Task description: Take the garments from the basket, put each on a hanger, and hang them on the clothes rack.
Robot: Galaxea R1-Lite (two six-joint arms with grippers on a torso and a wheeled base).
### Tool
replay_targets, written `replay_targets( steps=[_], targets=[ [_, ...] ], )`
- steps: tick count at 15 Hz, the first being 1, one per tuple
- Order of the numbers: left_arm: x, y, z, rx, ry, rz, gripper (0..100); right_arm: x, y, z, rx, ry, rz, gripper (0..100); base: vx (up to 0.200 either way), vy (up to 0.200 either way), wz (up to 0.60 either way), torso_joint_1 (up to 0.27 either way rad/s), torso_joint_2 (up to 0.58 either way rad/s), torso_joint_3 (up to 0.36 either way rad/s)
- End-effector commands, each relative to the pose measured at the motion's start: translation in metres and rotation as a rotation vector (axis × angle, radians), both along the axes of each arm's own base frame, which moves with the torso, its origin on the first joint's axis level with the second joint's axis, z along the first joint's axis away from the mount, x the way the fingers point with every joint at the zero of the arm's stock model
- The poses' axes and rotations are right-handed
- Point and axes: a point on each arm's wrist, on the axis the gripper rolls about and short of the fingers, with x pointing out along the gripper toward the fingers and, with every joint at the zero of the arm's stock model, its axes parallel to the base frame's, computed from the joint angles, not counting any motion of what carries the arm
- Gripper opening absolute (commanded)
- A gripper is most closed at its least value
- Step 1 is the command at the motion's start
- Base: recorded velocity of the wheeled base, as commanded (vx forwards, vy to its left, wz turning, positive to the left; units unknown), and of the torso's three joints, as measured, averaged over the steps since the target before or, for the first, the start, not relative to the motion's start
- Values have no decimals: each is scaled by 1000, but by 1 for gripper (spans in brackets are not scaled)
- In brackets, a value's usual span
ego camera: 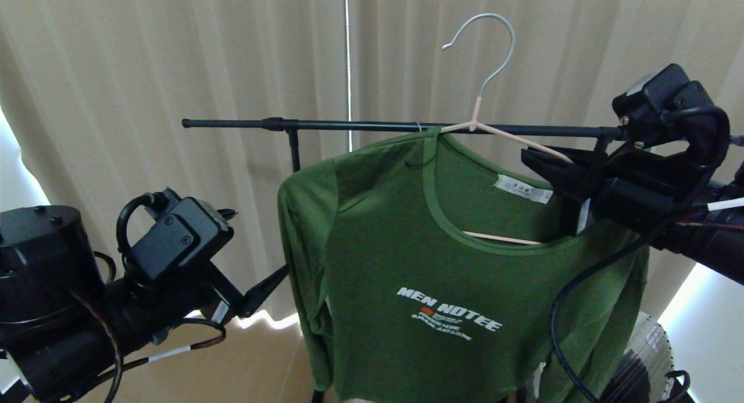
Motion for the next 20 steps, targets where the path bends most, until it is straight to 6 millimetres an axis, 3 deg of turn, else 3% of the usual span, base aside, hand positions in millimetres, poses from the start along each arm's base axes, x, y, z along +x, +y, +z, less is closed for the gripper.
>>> replay_targets(
  steps=[1,4,5,10,15,20],
  targets=[
    [6,-2,-4,3,20,4,100,-6,-3,4,9,-15,17,0,0,0,0,0,0,0],
    [14,-8,-7,-32,39,-4,100,-8,-1,4,10,-17,40,0,0,0,0,0,0,0],
    [16,-8,-9,-33,36,-4,0,-9,-1,4,9,-19,41,0,0,0,0,0,0,0],
    [14,3,-16,-18,50,41,0,-10,-2,3,7,-16,32,0,0,0,0,0,0,0],
    [11,49,-29,-34,22,234,0,-10,-11,3,8,-18,-6,0,0,0,0,0,0,0],
    [4,51,-35,-34,32,239,0,-10,-13,0,3,-12,-11,0,0,0,0,0,0,0]
  ],
)
